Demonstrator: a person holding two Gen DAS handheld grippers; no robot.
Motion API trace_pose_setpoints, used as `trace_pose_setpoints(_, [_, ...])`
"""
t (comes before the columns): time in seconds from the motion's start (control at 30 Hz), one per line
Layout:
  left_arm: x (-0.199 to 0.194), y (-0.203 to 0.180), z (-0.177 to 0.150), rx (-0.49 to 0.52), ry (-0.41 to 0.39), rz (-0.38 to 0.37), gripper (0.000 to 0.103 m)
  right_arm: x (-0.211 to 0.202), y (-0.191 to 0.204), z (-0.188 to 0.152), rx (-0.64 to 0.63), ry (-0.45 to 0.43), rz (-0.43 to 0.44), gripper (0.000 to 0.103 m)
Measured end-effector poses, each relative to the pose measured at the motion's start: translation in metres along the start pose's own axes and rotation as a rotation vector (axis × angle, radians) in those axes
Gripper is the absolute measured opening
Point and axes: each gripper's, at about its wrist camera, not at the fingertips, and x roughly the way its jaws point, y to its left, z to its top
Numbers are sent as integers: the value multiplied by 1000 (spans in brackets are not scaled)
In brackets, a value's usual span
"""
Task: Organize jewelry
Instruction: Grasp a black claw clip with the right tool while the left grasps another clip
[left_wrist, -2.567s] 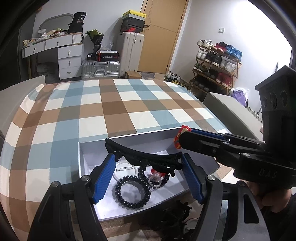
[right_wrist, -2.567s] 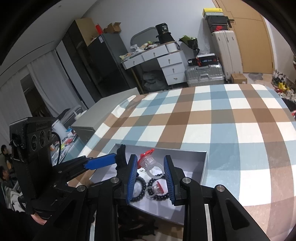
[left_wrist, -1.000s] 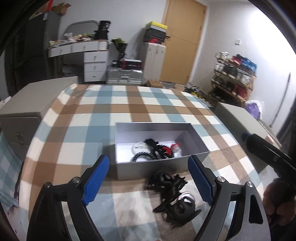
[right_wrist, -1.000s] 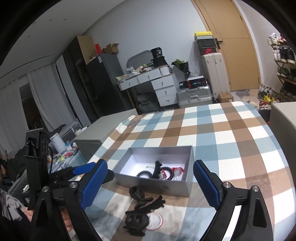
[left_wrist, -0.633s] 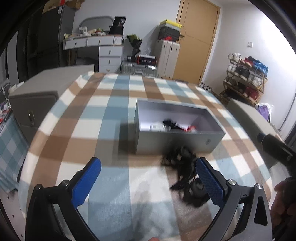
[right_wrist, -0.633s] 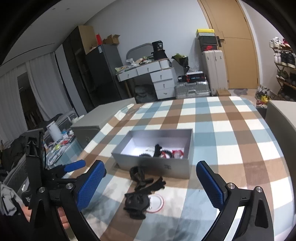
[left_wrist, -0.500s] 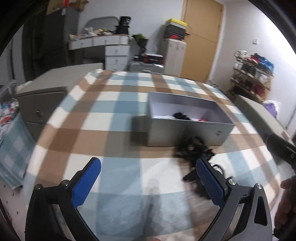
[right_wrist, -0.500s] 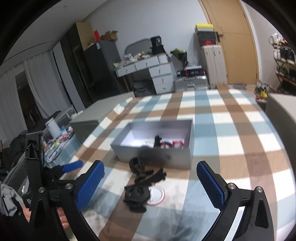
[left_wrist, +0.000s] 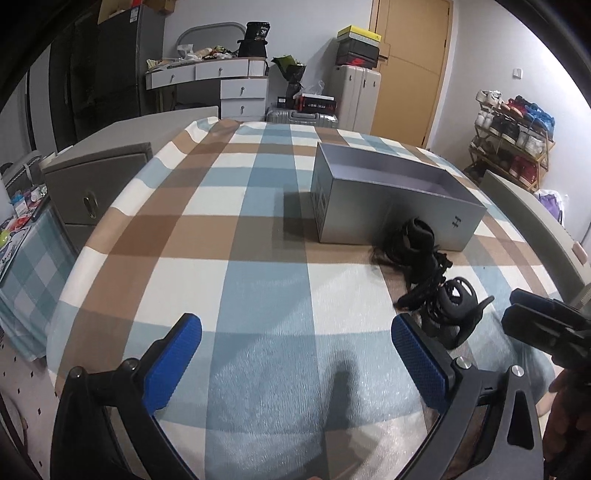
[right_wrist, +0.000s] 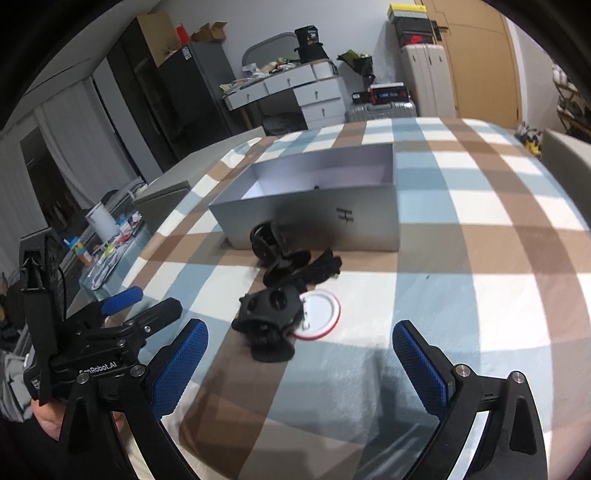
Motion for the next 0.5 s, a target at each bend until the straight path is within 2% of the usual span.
trace_pose_setpoints(0.23, [4,1,-6,-1,25,-2,100,8,9,0,-23,-4,18,99])
trace_pose_setpoints(0.5, [4,2,-7,-7,37,1,100,21,18,5,-46,14,28,84])
